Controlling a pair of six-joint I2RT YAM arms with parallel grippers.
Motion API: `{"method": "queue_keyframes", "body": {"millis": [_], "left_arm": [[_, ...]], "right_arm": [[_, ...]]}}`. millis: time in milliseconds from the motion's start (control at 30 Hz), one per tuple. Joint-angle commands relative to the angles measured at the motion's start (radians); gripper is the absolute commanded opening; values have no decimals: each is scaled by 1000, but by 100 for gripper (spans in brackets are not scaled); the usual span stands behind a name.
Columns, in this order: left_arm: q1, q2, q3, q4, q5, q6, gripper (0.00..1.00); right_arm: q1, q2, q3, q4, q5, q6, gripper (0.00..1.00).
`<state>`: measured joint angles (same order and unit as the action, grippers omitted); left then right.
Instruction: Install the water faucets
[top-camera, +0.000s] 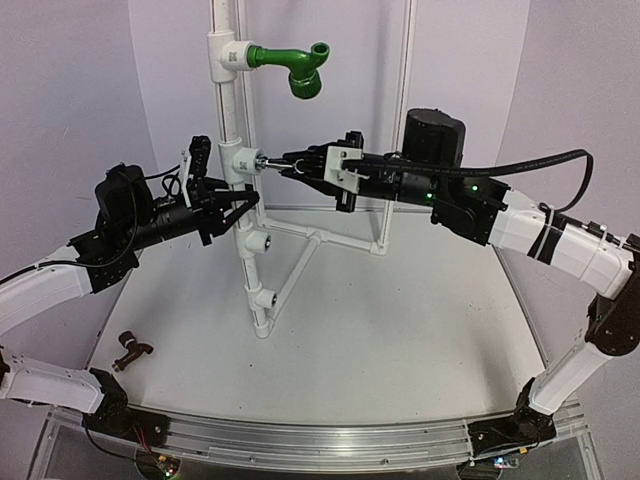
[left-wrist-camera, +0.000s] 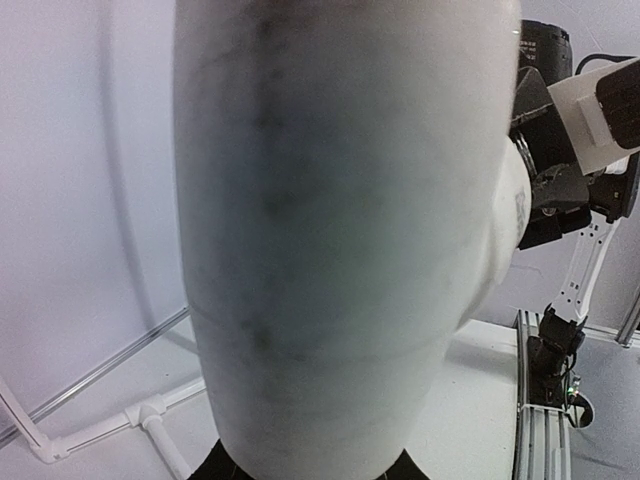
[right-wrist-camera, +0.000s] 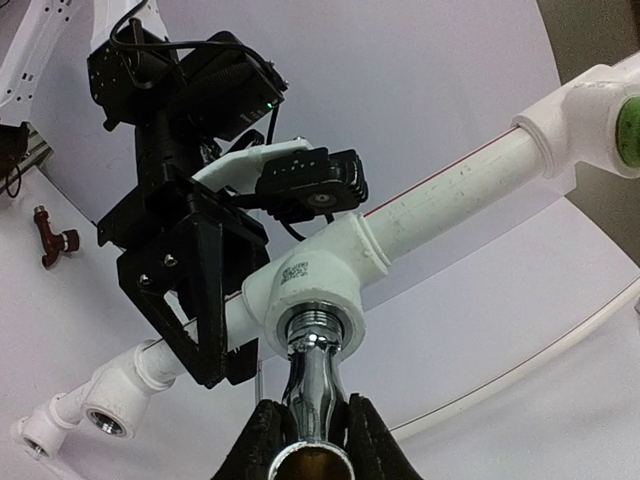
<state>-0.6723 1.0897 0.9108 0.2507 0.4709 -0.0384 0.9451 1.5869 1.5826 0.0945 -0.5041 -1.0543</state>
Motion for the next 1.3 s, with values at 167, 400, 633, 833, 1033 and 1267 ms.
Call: {"method": "queue_keyframes", "body": {"millis": [167,400,633,833,1033,1267], "left_arm": [[-9,47,4,-172,53,-127,0],[-9,57,9,-173,54,-126,0],[-9,73,16,-176,54,-119,0],[-9,82,22,-181,61,-113,0],[-9,89,26,-186,70,-103,0],[-9,107,38,-200,70,-85,0]], "right_arm": [[7,30,35,76,8,96,0],[32,25,30,77,44,348,0],[39,24,44,74,75,776,0],[39,40,105,13,70,1151,0],[40,70,131,1,32,1554,0],[28,106,157,-12,-15,2051,0]]}}
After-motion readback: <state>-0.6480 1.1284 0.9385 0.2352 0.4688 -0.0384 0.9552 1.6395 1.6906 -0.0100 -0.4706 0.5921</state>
